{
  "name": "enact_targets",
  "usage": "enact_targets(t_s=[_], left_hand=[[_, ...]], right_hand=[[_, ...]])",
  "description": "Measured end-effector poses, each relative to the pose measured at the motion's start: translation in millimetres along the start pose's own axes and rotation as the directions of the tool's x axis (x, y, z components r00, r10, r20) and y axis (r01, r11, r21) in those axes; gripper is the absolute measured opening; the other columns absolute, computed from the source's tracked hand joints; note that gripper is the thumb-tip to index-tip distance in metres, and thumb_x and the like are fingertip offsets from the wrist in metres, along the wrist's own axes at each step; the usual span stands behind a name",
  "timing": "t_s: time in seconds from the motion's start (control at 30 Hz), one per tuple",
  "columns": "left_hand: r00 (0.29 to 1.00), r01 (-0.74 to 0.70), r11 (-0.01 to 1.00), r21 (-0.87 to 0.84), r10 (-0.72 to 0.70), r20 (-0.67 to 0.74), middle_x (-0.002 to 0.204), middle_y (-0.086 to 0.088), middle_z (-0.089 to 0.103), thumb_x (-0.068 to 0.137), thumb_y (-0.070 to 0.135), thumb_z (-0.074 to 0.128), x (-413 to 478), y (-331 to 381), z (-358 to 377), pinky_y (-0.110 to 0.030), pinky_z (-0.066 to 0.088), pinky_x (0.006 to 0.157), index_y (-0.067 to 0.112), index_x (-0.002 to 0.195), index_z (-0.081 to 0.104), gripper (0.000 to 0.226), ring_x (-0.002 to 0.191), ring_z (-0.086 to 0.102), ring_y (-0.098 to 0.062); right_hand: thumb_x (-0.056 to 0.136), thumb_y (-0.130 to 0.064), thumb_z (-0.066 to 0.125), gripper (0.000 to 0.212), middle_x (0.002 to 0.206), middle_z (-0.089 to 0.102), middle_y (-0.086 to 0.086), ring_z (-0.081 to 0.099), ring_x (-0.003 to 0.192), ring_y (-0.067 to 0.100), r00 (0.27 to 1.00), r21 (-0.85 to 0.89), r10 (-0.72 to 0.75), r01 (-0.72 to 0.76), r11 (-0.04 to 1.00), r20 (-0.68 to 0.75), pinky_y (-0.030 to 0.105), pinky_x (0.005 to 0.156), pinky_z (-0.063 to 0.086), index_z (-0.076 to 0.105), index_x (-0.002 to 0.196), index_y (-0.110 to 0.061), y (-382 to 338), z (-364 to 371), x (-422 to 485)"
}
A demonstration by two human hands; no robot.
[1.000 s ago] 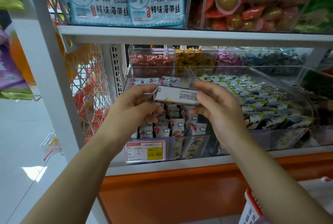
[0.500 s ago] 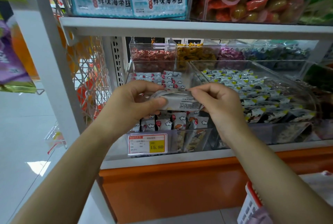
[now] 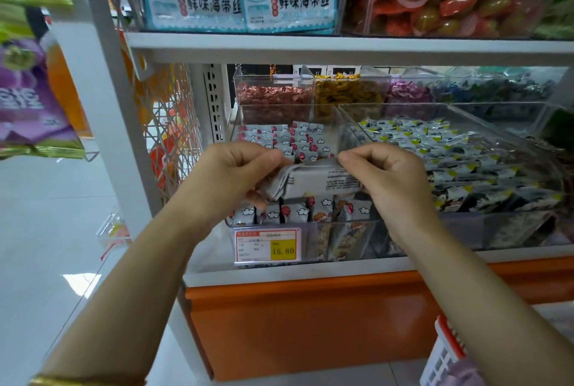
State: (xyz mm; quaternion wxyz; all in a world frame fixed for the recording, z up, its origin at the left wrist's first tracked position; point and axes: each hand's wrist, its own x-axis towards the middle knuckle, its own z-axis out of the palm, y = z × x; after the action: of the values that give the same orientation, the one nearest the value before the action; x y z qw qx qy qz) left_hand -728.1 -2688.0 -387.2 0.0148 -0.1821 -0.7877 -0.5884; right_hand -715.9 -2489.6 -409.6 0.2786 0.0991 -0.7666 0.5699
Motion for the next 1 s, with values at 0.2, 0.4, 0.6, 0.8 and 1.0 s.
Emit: enact_targets(t_s=[0.2, 0.4, 0.6, 0.8, 1.0], left_hand=[[0.999, -0.053, 0.955, 0.292, 0.047, 0.027, 0.075, -0.004, 0.069, 0.074, 0.053, 0.060, -2.2, 4.3, 5.7, -0.035, 0.055, 0.061, 0.023, 0.080, 0.072, 0.033, 0.065, 0.063, -0.018], [0.984, -0.178, 0.914, 0.366, 0.153, 0.096, 0.056, -0.004, 0.060, 0.080, 0.044, 0.055, -1.1, 5.2, -1.2, -0.030, 0.048, 0.052, 0.005, 0.074, 0.071, 0.042, 0.051, 0.056, -0.019], [0.982, -0.190, 0.907, 0.377, 0.170, 0.084, 0.072, -0.018, 0.066, 0.085, 0.033, 0.059, 3.7, -0.6, -5.2, -0.038, 0.050, 0.059, 0.004, 0.077, 0.071, 0.033, 0.066, 0.059, -0.036], [0.985, -0.144, 0.923, 0.356, 0.100, 0.139, 0.075, 0.010, 0.065, 0.069, 0.058, 0.059, 2.4, 1.2, -0.4, -0.019, 0.048, 0.059, 0.032, 0.087, 0.067, 0.033, 0.066, 0.059, -0.003], [0.982, -0.173, 0.902, 0.396, 0.125, 0.144, 0.083, 0.010, 0.063, 0.084, 0.033, 0.062, 4.5, -2.7, -0.1, -0.018, 0.047, 0.061, 0.036, 0.096, 0.061, 0.012, 0.074, 0.057, -0.006]], right_hand=[[0.085, -0.013, 0.067, 0.013, 0.060, 0.060, -0.016, 0.058, 0.059, -0.007, 0.996, -0.140, -0.085, 0.088, 0.986, 0.027, 0.004, 0.055, 0.039, 0.069, 0.072, -0.016, -3.3, 4.2, -4.5], [0.084, -0.014, 0.067, 0.016, 0.063, 0.064, -0.019, 0.062, 0.064, -0.003, 0.994, -0.109, -0.088, 0.095, 0.989, 0.069, 0.006, 0.057, 0.043, 0.069, 0.072, -0.024, -5.0, 1.7, -3.6], [0.084, -0.016, 0.067, 0.018, 0.067, 0.070, -0.015, 0.064, 0.065, 0.001, 0.993, -0.038, -0.025, 0.029, 0.999, 0.119, 0.011, 0.059, 0.048, 0.070, 0.070, -0.027, -4.6, 1.6, -2.4], [0.085, -0.017, 0.066, 0.018, 0.067, 0.071, 0.000, 0.067, 0.062, 0.014, 0.995, 0.011, 0.049, -0.050, 0.999, 0.087, 0.021, 0.060, 0.055, 0.072, 0.068, -0.022, -2.4, -1.1, 1.0], [0.082, -0.015, 0.064, 0.016, 0.071, 0.073, 0.006, 0.071, 0.067, 0.022, 0.915, 0.216, 0.272, -0.343, 0.914, 0.299, 0.027, 0.049, 0.056, 0.071, 0.071, -0.006, -1.6, -14.1, 9.6]])
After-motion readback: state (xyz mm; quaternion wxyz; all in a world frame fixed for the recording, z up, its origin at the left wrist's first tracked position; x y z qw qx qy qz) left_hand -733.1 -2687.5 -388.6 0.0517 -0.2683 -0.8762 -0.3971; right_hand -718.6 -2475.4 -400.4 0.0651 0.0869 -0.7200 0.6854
